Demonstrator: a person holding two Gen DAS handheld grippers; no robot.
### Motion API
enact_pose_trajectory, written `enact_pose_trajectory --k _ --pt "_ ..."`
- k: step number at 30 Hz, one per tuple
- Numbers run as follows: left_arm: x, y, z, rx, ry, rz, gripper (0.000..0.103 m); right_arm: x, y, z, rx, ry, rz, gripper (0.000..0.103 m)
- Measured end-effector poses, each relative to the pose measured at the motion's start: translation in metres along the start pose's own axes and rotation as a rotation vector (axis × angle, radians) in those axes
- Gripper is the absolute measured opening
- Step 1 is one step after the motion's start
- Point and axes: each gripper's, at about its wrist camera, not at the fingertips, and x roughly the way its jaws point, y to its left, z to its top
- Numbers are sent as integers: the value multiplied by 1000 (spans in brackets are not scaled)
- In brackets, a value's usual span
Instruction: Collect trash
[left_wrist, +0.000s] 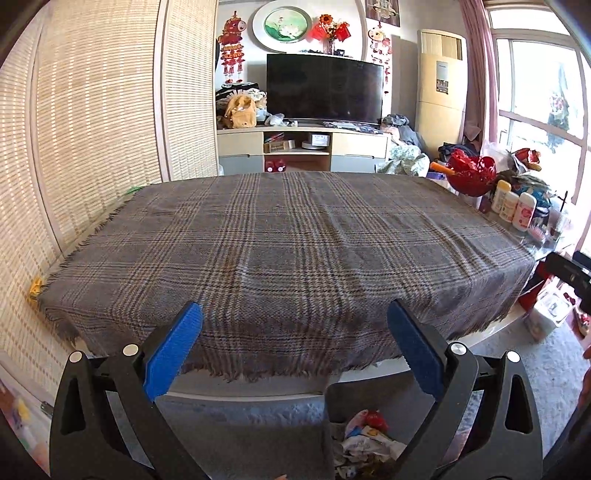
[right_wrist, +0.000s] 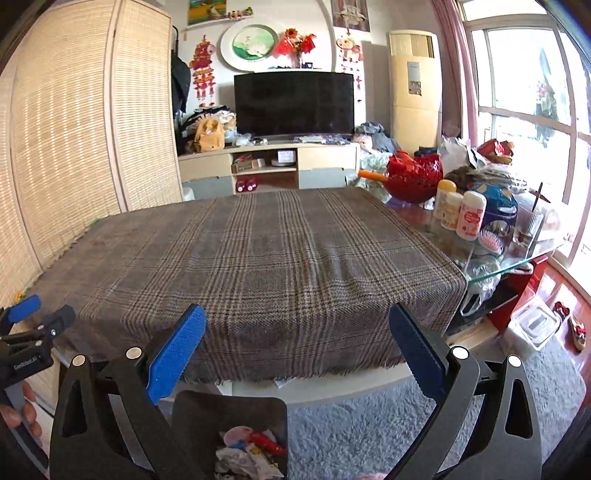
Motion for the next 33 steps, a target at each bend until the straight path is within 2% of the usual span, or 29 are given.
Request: enact_pose_trajectory --k 11,33 --pt "-4 9 -4 -13 -12 5 95 -2 13 -3 -40 -36 -7 100" --pt "-7 14 -4 -8 -18 14 95 3 13 -11 2 -2 -2 100"
